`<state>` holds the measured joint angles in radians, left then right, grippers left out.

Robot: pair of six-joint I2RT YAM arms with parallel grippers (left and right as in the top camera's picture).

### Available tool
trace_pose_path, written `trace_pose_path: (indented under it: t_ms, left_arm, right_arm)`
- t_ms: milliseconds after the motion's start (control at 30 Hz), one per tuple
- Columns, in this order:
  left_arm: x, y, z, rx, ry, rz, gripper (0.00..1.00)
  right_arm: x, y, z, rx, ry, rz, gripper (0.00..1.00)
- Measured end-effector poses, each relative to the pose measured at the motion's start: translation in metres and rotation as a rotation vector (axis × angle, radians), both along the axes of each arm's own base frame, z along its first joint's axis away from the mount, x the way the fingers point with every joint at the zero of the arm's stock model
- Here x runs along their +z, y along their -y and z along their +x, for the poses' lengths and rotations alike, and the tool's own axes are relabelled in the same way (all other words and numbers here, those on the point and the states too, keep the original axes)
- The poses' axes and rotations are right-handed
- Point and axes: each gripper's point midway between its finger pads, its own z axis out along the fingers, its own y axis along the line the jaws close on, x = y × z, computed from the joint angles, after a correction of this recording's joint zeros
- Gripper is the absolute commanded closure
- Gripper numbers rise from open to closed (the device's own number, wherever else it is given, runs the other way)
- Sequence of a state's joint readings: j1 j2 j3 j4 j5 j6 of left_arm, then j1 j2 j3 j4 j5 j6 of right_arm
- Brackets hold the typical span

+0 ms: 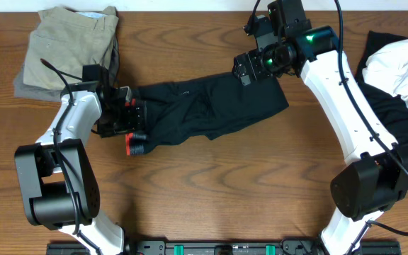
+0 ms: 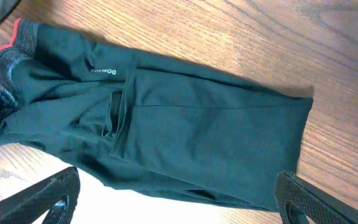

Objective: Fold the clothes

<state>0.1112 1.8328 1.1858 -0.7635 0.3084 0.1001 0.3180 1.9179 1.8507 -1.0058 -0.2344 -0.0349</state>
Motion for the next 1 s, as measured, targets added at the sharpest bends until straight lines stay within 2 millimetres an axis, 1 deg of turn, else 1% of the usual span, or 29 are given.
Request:
trace_pose_path:
  t_ms: [100,133,200,233,267,300,400,467,567,700,800,833,933,1000]
  left_arm:
    - [0.001,0.001,0.004,-0.001,0.017,-0.005,0.23]
    - [0.001,0.001,0.005,-0.001,0.020,-0.005,0.26]
    - [0.001,0.001,0.006,0.007,0.024,-0.006,0.38]
    - [0.001,0.001,0.007,0.008,0.026,-0.006,0.49]
    - [0.001,0.001,0.007,0.009,0.027,-0.008,0.65]
    - [0.001,0.001,0.007,0.008,0.027,-0.008,0.71]
    - [0.001,0.001,0.007,0.014,0.025,-0.012,0.87]
    - [0.004,0.002,0.007,0.015,0.032,-0.013,0.94]
    - [0.017,0.001,0.014,0.015,0.088,-0.010,0.94]
    - [0.043,0.000,0.031,0.013,0.202,0.001,0.94]
    - [0.055,-0.001,0.039,0.013,0.257,0.006,0.94]
    - [0.056,-0.001,0.040,0.013,0.263,0.006,0.90]
    - [0.056,-0.002,0.040,0.002,0.264,0.011,0.72]
    - [0.056,-0.002,0.040,-0.009,0.267,0.017,0.64]
  right_arm:
    - [0.000,0.000,0.000,0.000,0.000,0.000,0.02]
    - [0.000,0.000,0.000,0.000,0.000,0.000,0.02]
    - [0.000,0.000,0.000,0.000,0.000,0.000,0.02]
    - [0.000,0.000,0.000,0.000,0.000,0.000,0.02]
    - [0.000,0.000,0.000,0.000,0.000,0.000,0.02]
    - [0.000,0.000,0.000,0.000,0.000,0.000,0.01]
    - [0.000,0.000,0.000,0.000,0.001,0.000,0.01]
    - [0.000,0.000,0.000,0.000,0.002,0.000,0.01]
    - [0.000,0.000,0.000,0.000,0.002,0.001,0.01]
    - [0.000,0.000,0.000,0.001,0.002,0.000,0.01]
    - [0.000,0.000,0.000,0.002,0.003,0.000,0.01]
    - [0.000,0.000,0.000,0.002,0.002,0.000,0.01]
    - [0.000,0.000,0.000,0.002,0.001,-0.001,0.01]
    - [0.000,0.000,0.000,0.002,0.001,-0.001,0.01]
